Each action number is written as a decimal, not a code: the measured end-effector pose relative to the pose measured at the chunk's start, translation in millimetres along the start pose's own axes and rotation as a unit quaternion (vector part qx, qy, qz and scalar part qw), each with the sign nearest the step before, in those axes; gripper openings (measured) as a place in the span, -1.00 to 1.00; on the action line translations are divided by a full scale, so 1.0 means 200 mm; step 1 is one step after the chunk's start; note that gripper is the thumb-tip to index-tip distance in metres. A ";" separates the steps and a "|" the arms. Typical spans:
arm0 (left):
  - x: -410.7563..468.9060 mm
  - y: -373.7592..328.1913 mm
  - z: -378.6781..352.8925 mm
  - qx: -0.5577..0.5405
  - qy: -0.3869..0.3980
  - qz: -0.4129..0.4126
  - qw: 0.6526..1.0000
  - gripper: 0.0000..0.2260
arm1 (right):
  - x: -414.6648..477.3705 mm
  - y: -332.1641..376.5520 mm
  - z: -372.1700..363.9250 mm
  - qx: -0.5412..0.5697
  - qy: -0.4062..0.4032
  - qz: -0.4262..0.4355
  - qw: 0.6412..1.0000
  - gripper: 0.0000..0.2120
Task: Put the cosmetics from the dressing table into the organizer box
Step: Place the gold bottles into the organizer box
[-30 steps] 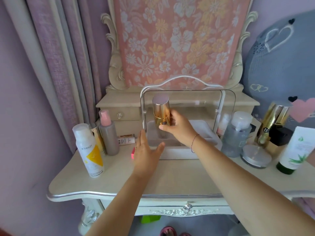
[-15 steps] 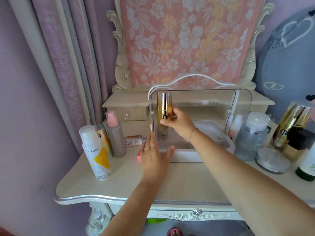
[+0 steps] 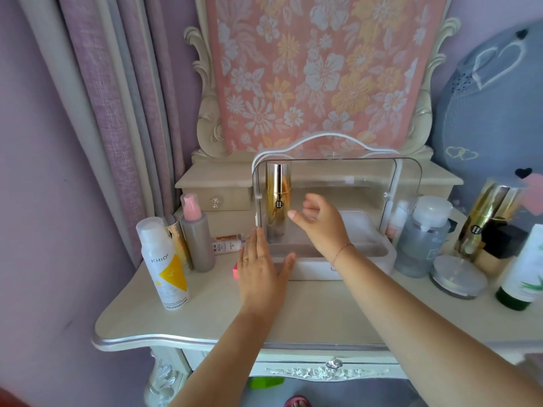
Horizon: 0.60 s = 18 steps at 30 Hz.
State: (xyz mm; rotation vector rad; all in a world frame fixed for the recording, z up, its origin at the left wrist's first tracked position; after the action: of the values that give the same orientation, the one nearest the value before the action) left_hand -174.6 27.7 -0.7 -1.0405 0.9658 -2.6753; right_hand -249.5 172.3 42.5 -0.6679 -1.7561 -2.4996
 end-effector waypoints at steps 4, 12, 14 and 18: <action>-0.01 -0.09 0.06 0.014 -0.041 -0.064 0.997 -0.34 | -0.14 0.09 0.34 0.037 -0.056 0.053 0.996 -0.67; -0.20 -0.52 -0.04 -0.129 0.006 -0.112 0.985 -0.51 | -0.22 0.24 0.99 0.067 -0.152 0.099 0.981 -0.76; -0.24 -0.67 -0.08 -0.152 0.028 -0.137 0.978 -0.55 | -0.18 0.28 1.14 0.060 -0.169 0.118 0.977 -0.75; -0.31 -0.92 -0.18 -0.181 0.067 -0.165 0.967 -0.50 | -0.02 0.29 1.45 0.000 -0.196 0.148 0.969 -0.69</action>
State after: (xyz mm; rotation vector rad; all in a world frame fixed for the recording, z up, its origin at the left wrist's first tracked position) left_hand -128.4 211.9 55.5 -1.1908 1.4718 -2.9350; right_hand -134.0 410.8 173.2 -1.3918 -1.5993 -2.2762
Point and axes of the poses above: each hand's wrist, its own x-axis towards the middle knuckle, its own z-axis out of the back of the hand, y = z × x, the point moved 9 cm from there along x, towards the middle knuckle, and after that the axes turned 12 degrees about -y, right-handed, at the moved point
